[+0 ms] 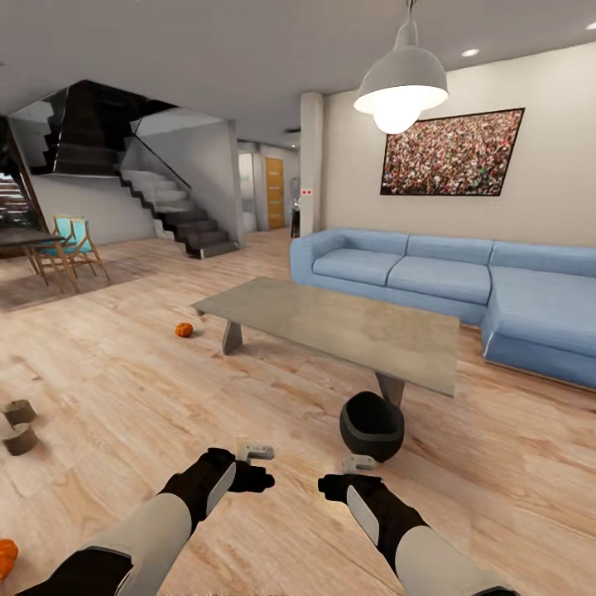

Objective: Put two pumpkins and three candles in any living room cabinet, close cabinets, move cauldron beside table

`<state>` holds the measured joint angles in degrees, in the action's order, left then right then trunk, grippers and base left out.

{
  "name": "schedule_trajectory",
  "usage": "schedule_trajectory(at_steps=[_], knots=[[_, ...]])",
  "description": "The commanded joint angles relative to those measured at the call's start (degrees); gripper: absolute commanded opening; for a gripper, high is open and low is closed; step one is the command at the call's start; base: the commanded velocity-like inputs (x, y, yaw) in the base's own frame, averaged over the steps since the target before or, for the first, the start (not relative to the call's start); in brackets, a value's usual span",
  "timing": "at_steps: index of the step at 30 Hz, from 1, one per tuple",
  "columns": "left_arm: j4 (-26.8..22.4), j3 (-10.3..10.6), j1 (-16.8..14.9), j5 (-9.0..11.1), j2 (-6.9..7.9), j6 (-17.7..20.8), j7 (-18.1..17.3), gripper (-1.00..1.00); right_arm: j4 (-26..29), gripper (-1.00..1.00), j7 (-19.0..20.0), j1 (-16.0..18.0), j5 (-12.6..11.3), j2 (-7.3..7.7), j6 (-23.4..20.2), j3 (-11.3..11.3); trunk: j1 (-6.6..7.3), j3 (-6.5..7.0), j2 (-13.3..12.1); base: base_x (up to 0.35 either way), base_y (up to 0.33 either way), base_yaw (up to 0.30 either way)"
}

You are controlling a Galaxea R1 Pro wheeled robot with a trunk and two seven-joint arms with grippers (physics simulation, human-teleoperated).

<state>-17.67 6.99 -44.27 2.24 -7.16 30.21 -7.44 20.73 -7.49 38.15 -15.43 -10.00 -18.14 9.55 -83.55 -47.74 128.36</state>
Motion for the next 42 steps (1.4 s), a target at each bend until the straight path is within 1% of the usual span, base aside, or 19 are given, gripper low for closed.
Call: schedule_trajectory(at_steps=[1,10,35,42], knots=[[-0.09,0.31,-0.02,0.22,0.03,0.29,-0.03,1.0,0.1,1.0,-0.5,0.01,-0.56,0.0,-0.22,0.29,0.01,-0.1,0.03,-0.001,-0.122,0.257],[-0.09,0.31,-0.02,0.22,0.01,0.29,-0.04,1.0,0.08,1.0,-0.5,0.02,-0.56,0.0,-0.22,0.29,0.01,-0.45,0.03,0.0,-0.077,0.26],[-0.09,0.3,-0.02,0.39,0.07,0.21,-0.22,1.0,0.01,1.0,-0.45,0.01,-0.56,0.0,-0.22,0.38,0.01,-1.31,0.03,0.0,-0.002,0.264],[-0.09,0.31,-0.02,0.37,0.05,0.15,-0.43,1.0,0.01,1.0,-0.45,0.01,-0.56,0.0,-0.22,0.38,0.01,-1.51,0.03,0.001,-0.133,0.271]])
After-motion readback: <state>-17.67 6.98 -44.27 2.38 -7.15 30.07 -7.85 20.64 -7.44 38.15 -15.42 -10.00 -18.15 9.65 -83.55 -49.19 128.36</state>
